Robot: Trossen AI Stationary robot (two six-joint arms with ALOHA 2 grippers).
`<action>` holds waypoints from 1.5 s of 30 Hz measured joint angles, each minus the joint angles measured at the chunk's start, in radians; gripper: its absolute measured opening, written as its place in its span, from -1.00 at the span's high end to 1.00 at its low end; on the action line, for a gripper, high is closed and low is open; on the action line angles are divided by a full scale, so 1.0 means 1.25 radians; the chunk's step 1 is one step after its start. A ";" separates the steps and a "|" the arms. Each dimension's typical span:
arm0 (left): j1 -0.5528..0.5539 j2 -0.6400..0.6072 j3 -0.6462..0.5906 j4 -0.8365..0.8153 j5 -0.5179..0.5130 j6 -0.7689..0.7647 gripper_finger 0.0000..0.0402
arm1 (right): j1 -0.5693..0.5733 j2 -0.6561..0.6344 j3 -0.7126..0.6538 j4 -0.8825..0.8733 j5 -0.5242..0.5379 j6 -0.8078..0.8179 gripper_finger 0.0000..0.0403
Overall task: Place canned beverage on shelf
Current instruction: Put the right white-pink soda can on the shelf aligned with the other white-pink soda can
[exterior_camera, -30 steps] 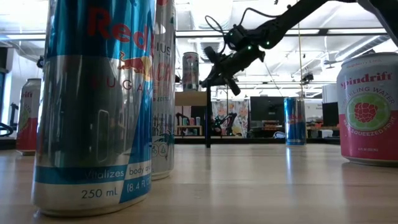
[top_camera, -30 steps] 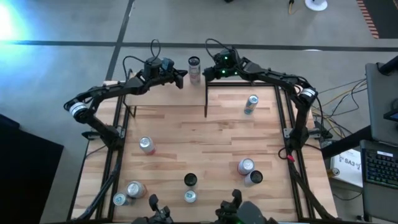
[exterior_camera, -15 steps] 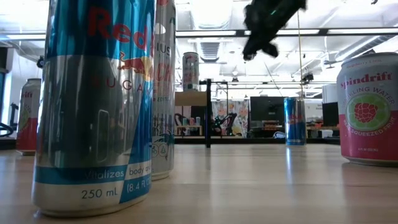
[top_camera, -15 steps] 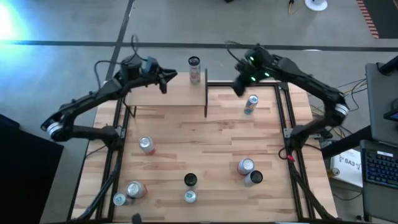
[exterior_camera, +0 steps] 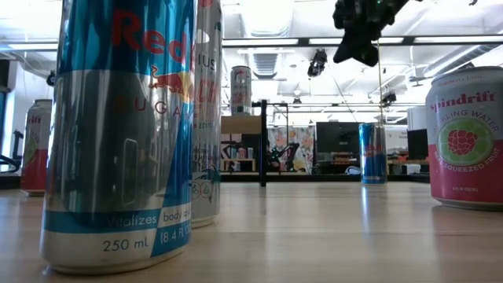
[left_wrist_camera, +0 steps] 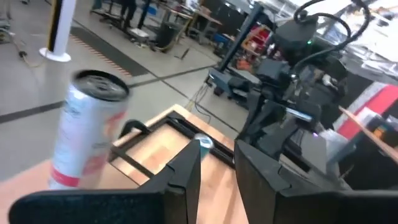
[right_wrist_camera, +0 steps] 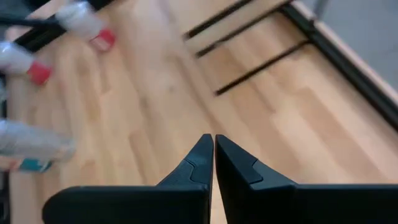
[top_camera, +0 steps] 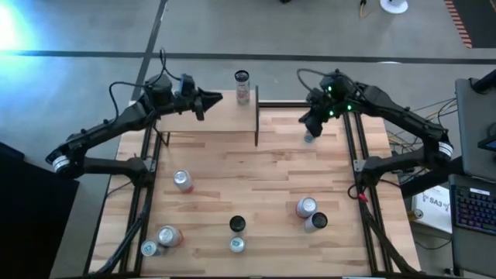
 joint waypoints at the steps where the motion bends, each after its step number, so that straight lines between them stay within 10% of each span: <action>1: -0.011 -0.001 0.000 -0.007 -0.006 0.002 0.63 | 0.018 -0.007 -0.007 0.009 -0.001 0.006 0.95; 12: -0.089 0.076 0.021 -0.138 0.005 0.000 0.61 | 0.338 -0.036 -0.001 0.071 0.360 0.145 0.90; 21: -0.326 -0.010 0.212 -0.340 -0.213 0.298 0.62 | 0.626 -0.003 0.001 0.077 0.510 0.466 0.91; 29: -0.489 0.051 0.248 -0.383 -0.259 0.274 0.62 | 0.850 0.106 0.144 -0.073 0.676 0.630 0.93; 37: -0.581 0.093 0.136 -0.240 -0.258 0.185 0.62 | 0.952 0.306 0.391 -0.430 0.612 0.754 0.67; 45: -0.654 0.094 -0.023 0.033 -0.257 0.096 0.62 | 0.993 0.394 0.463 -0.535 0.484 0.879 -0.04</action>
